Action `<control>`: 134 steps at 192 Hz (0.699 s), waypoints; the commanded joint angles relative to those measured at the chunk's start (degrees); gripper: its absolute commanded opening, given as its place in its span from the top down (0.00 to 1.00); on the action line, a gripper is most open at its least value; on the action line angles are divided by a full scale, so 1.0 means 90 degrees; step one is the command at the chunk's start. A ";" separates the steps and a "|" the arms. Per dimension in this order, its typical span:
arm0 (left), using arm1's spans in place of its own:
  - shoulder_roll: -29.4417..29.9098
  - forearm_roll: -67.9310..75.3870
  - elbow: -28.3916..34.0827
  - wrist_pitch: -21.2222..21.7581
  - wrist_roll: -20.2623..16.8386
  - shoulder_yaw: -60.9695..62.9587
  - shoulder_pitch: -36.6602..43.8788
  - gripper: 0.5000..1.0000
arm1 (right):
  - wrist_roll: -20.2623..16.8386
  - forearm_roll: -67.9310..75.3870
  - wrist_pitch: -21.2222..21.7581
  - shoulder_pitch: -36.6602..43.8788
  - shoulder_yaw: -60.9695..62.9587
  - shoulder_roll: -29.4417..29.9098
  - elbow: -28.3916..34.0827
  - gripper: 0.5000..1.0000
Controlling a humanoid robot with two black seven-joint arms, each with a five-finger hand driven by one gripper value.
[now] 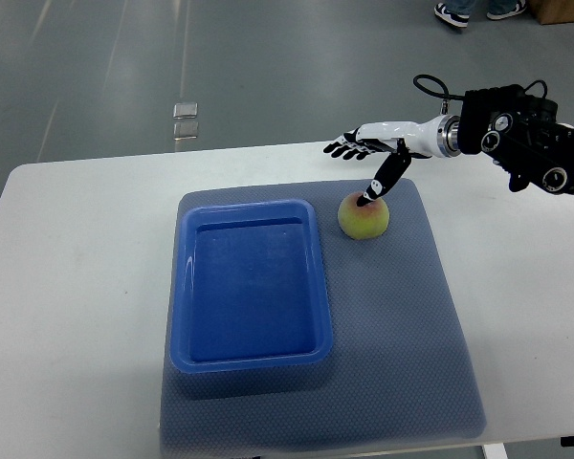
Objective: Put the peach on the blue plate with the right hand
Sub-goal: 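Move the right hand over the peach beside the blue tray, then close the right hand fingers around the peach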
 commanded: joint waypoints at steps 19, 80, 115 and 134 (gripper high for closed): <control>0.0000 -0.0021 0.0006 0.0001 -0.0001 0.0001 0.0000 0.00 | -0.0195 -0.0162 -0.0080 0.0035 -0.0378 0.0129 0.0000 0.13; 0.0000 -0.0021 0.0006 0.0001 -0.0001 0.0001 0.0000 0.00 | -0.0175 -0.0172 -0.0441 -0.0317 -0.0476 0.0236 0.0000 0.14; 0.0000 -0.0021 0.0006 0.0001 -0.0001 0.0001 0.0000 0.00 | -0.0146 -0.0172 -0.0705 -0.0512 -0.0486 0.0275 0.0000 0.46; 0.0000 -0.0021 0.0006 0.0001 0.0008 0.0001 0.0000 0.00 | -0.0136 -0.0172 -0.0734 -0.0522 -0.0486 0.0266 0.0000 0.90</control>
